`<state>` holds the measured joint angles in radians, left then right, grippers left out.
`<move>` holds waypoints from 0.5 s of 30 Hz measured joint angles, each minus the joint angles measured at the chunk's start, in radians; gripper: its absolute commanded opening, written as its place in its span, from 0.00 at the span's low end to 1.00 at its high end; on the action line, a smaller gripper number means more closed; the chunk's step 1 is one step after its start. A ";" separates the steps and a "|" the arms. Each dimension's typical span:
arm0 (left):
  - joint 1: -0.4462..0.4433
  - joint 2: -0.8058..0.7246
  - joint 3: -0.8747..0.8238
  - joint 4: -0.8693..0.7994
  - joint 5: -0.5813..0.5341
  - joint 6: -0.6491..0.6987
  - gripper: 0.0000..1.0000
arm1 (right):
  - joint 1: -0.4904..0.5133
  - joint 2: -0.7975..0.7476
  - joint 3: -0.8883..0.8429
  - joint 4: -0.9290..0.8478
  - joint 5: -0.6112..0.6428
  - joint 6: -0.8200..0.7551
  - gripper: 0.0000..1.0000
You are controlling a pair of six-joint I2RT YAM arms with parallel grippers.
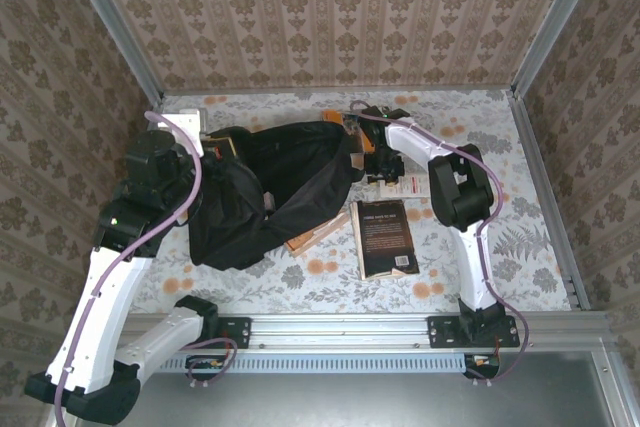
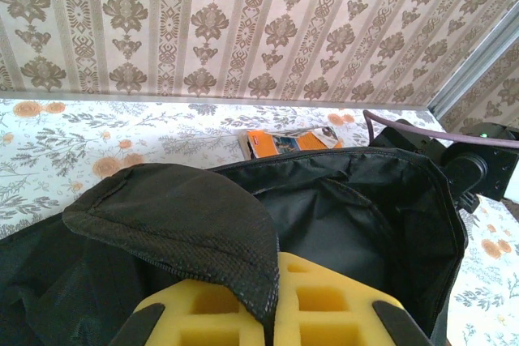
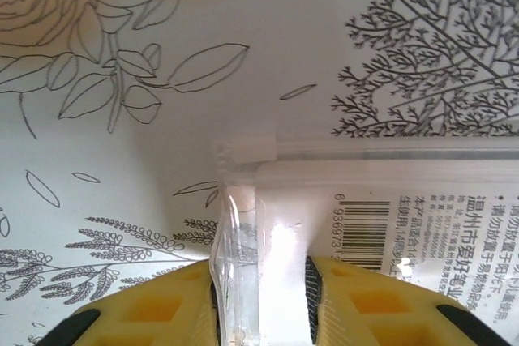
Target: Pack the student bag
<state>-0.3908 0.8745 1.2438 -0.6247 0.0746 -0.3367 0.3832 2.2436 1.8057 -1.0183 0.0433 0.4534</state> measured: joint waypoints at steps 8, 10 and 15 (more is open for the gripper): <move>0.000 -0.003 -0.001 -0.001 0.000 0.000 0.00 | 0.008 0.003 0.002 -0.006 0.003 -0.008 0.05; 0.000 -0.005 -0.002 -0.002 0.000 0.000 0.00 | 0.009 0.003 0.002 -0.005 0.001 -0.008 0.00; 0.000 -0.006 -0.003 -0.004 0.000 0.000 0.00 | 0.009 -0.012 0.006 -0.010 -0.003 -0.006 0.00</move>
<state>-0.3908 0.8684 1.2411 -0.6285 0.0742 -0.3367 0.3920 2.2318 1.8118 -1.0283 0.0399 0.4477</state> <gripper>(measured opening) 0.059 0.062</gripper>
